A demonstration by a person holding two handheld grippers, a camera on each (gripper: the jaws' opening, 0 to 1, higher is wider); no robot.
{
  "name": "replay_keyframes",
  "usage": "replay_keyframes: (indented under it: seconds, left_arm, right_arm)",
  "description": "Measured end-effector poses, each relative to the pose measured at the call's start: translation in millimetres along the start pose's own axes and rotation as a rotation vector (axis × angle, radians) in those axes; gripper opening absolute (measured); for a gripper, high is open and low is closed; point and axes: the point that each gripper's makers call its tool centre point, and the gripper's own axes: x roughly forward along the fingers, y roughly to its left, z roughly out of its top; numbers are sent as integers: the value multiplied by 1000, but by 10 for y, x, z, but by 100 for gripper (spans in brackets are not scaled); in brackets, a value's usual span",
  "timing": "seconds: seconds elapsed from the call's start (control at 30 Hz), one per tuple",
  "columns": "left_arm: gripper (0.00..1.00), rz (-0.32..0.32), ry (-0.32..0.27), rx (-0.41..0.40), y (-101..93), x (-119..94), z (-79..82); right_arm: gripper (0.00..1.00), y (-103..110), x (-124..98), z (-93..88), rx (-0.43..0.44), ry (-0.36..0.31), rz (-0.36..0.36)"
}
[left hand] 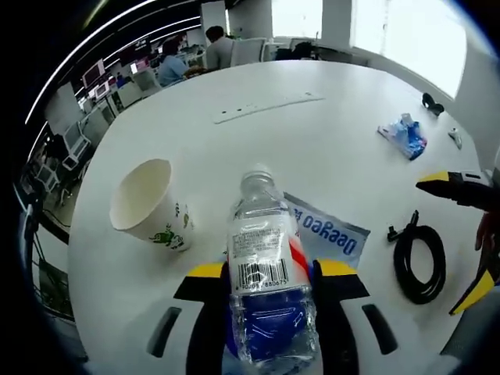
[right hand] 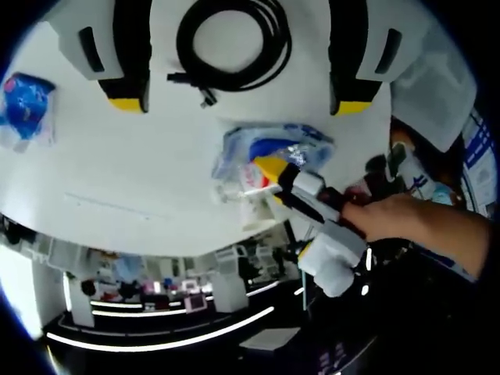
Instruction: Arrange the tabletop items into an orderly group along one side of the table until the central work area is clear of visible clutter.
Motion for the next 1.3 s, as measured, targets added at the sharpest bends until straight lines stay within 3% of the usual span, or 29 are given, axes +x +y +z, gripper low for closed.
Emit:
replay_keyframes:
  seconds: [0.3, 0.97, 1.3]
  left_arm:
    - [45, -6, 3, -26, -7, 32, 22]
    - [42, -5, 11, -120, 14, 148, 52]
    - [39, -8, -20, -35, -2, 73, 88]
  right_arm:
    - [93, -18, -6, -29, 11, 4, -3]
    - [93, -75, -15, -59, 22, 10, -9]
    - [92, -69, 0, -14, 17, 6, -8]
